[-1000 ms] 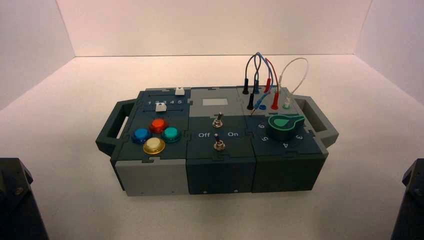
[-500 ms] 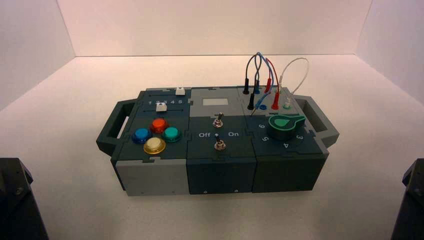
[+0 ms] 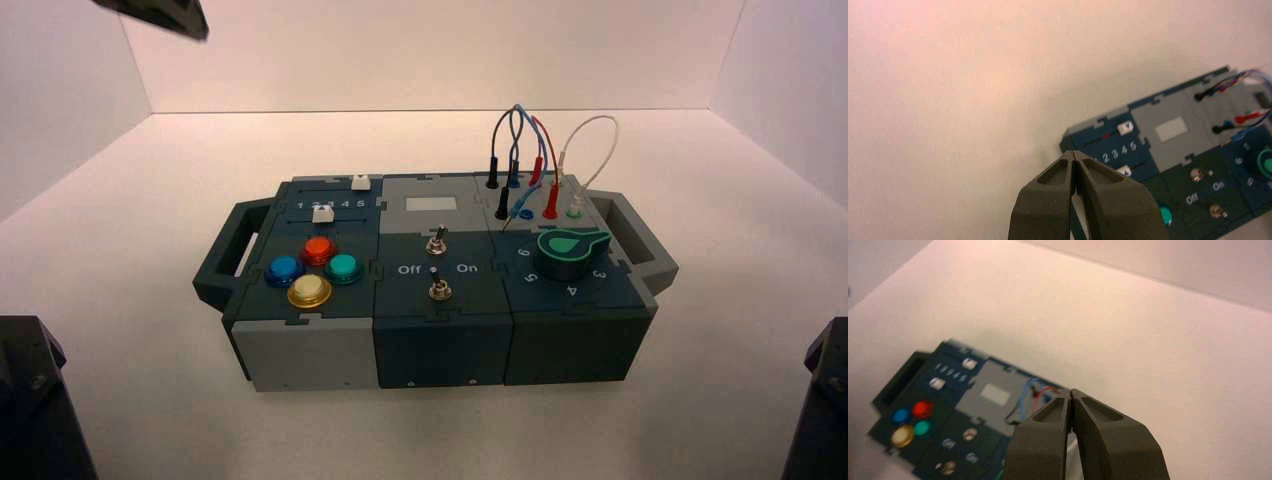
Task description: Move the bottom slider to position 5.
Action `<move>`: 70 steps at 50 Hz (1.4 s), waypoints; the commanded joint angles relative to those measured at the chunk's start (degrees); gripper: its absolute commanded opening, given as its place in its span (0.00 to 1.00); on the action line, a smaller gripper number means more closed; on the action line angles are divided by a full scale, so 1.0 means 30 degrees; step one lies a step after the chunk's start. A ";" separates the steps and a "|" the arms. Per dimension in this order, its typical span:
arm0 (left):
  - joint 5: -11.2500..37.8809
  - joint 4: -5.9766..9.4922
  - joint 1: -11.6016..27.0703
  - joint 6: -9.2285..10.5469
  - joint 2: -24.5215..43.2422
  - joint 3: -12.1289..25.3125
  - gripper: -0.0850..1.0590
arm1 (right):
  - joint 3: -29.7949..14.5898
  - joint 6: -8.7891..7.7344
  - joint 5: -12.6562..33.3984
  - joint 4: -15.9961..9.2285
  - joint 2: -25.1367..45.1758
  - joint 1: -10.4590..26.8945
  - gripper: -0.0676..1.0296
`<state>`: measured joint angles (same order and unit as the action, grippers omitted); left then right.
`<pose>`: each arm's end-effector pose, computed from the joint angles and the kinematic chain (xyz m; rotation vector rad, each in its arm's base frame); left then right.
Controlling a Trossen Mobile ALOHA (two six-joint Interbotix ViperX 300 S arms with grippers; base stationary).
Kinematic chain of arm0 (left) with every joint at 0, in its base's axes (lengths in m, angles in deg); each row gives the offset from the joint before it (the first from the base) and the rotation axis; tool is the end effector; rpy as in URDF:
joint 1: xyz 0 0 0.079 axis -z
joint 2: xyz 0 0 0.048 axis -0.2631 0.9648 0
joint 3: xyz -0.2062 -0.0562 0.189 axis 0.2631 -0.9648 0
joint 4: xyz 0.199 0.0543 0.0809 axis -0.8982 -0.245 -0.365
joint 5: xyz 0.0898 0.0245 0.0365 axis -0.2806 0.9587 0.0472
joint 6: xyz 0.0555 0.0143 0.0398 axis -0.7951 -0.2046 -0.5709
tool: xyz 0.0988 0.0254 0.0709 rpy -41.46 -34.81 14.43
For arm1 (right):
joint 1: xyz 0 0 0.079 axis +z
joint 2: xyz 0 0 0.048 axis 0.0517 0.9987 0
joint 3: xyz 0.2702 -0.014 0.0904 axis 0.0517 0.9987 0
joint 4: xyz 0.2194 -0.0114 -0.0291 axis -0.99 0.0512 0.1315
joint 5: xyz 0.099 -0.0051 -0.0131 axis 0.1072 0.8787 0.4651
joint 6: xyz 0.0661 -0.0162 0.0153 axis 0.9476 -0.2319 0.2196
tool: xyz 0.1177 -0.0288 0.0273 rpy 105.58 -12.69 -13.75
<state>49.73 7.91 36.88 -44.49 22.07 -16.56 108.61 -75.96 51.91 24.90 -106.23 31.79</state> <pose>0.2710 -0.1181 0.1316 0.0837 0.9403 -0.3620 0.2650 0.1516 0.1843 -0.0992 0.6835 0.4856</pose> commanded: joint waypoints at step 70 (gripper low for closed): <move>0.0264 0.3457 0.2549 0.3252 0.8320 0.1084 0.05 | -0.3252 -0.0146 -0.1377 -0.2520 0.9141 0.2725 0.04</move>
<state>50.96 18.02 44.35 -35.09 46.68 -15.06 100.52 -76.31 48.30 17.61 -77.67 39.70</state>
